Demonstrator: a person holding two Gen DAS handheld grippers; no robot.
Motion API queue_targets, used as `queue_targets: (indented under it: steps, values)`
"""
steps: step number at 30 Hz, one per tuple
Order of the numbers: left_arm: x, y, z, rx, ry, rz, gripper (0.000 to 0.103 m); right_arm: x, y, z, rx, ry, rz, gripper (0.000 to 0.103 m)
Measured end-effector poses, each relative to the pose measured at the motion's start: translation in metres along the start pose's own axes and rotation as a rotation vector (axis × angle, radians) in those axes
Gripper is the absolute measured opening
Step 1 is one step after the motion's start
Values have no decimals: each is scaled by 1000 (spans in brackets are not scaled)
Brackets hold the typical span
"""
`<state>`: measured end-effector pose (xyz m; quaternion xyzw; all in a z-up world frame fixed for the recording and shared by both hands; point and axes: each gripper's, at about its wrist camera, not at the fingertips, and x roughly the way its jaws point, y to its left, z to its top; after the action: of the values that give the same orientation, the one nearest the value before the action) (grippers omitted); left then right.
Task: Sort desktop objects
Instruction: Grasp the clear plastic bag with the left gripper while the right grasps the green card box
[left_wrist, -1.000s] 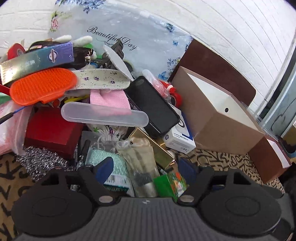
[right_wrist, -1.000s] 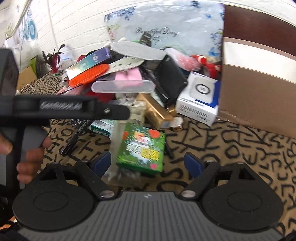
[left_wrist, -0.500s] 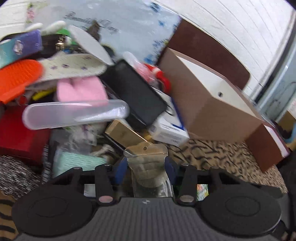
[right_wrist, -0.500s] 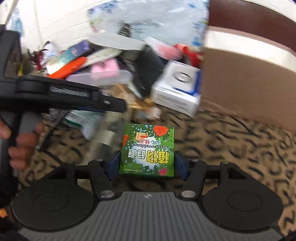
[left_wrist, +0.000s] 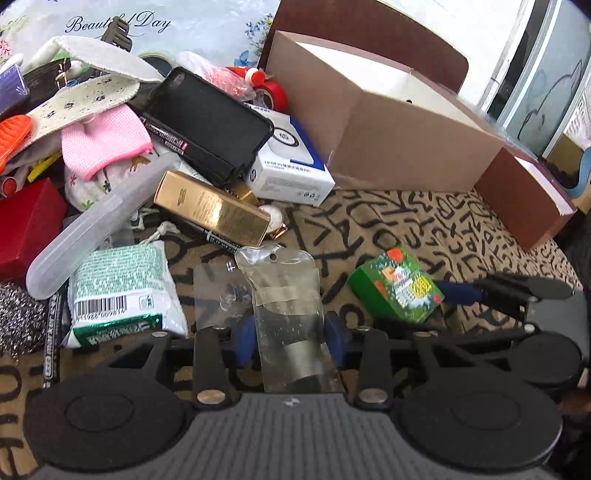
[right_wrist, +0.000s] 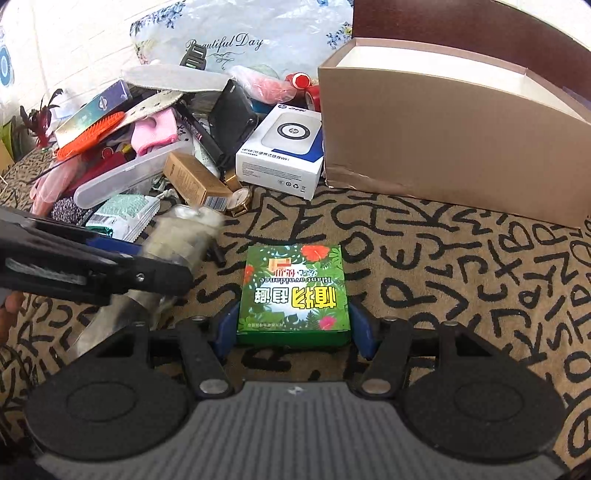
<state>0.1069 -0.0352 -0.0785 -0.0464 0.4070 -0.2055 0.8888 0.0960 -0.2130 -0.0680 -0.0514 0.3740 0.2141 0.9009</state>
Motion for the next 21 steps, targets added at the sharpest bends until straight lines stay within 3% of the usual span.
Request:
queue_targets:
  steps: [3,5,8,14,18,21]
  values:
    - [-1,-3,4,8,-3,-3,37,-2,0,0,4,1,-2,61]
    - [2,-5,3,12,8,0,50,-3,-2,-1,13,1,0,61]
    - [4,-10,2,52,8,4,43,-2,0,0,9,7,-8,61]
    - [7,-15,1,85,8,10,47,1,3,3,-2,14,-18,66]
    - [10,-15,1,91,1,-4,40,4,7,3,-27,11,-35,66]
    - [7,-16,2,83,13,-22,37,3,5,4,-30,4,-30,60]
